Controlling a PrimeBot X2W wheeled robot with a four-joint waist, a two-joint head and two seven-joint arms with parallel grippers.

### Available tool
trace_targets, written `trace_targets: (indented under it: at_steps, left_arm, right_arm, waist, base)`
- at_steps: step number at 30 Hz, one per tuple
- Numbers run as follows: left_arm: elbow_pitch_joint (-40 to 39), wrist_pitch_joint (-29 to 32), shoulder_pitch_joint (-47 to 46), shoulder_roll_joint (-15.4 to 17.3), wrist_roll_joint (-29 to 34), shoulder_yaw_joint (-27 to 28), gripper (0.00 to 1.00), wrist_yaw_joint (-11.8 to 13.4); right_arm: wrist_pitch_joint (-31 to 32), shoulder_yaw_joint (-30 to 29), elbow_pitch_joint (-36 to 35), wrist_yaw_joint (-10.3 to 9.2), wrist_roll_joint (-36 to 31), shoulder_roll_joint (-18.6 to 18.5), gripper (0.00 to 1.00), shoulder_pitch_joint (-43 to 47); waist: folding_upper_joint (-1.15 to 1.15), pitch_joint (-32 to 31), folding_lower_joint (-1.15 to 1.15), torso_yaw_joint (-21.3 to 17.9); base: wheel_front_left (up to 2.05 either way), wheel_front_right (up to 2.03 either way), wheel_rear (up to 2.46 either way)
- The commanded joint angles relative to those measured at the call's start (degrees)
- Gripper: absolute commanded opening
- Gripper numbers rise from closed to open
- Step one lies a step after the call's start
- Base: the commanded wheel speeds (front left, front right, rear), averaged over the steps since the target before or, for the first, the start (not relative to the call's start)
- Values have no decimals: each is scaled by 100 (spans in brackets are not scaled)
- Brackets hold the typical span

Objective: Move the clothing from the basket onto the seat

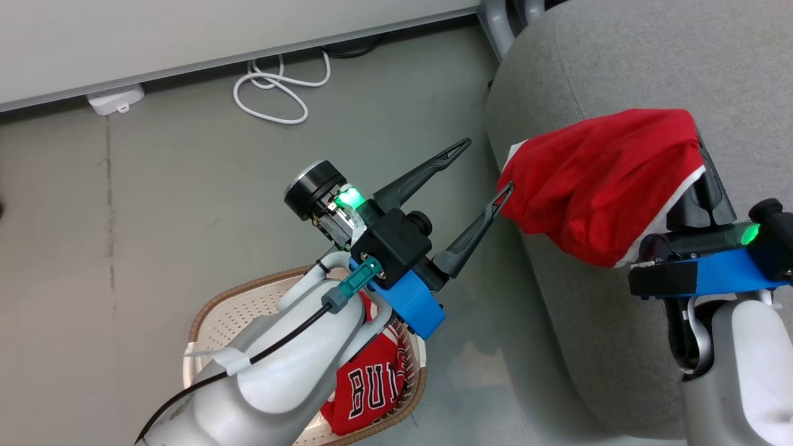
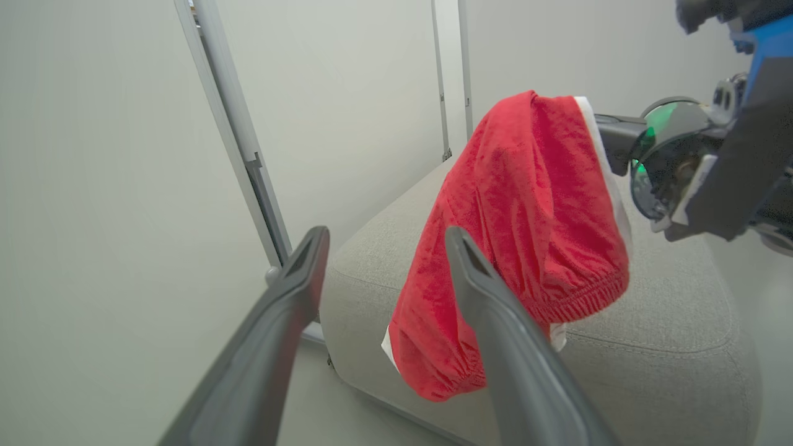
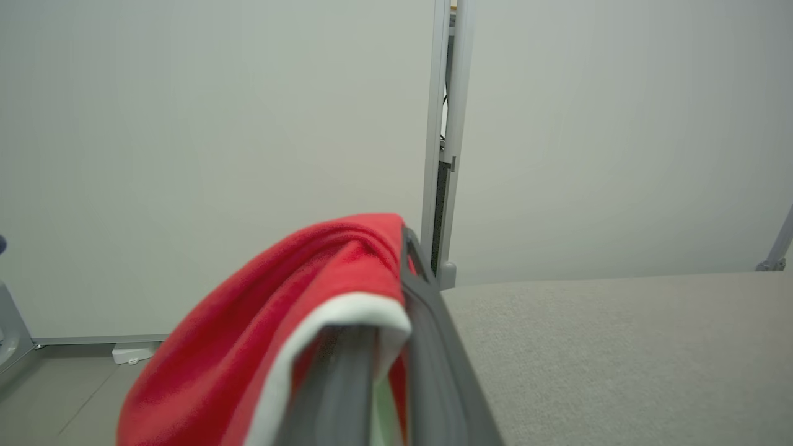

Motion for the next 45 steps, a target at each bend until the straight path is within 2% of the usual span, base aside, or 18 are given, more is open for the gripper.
trace_targets:
  at_steps: [1,8,15,29,37,45]
  left_arm:
    - [-20,17,-78,50,23,-24,100,14]
    - [-75,102,-142,156,15,-120,100,4]
    - [-61,108,-130,200,-8,-210,100,14]
    - [-38,68,-211,213,-40,-266,100,59]
    - [-119,130,-369,343,1,-241,100,98]
    - [-274,269,-664,457,69,-255,100,85]
  right_arm:
    - [-4,-56,-65,3,37,13,0,61]
    - [-5,-279,-216,3,174,20,0,189]
    - [-5,-501,-321,3,226,21,0,351]
    - [-4,-589,-513,3,142,22,0,177]
    - [-4,-800,-779,3,-17,-28,0,-569]
    - [-4,-1508,-1006,3,-16,-488,0,-1819]
  waist:
    - [0,136,0,-205]
    - [0,303,0,-577]
    - [0,339,0,-756]
    - [0,431,0,-667]
    - [0,823,0,-659]
    - [0,1547,0,-529]
  base:
    - [0,0,0]
    - [0,0,0]
    - [0,0,0]
    - [0,0,0]
    - [0,0,0]
    - [0,0,0]
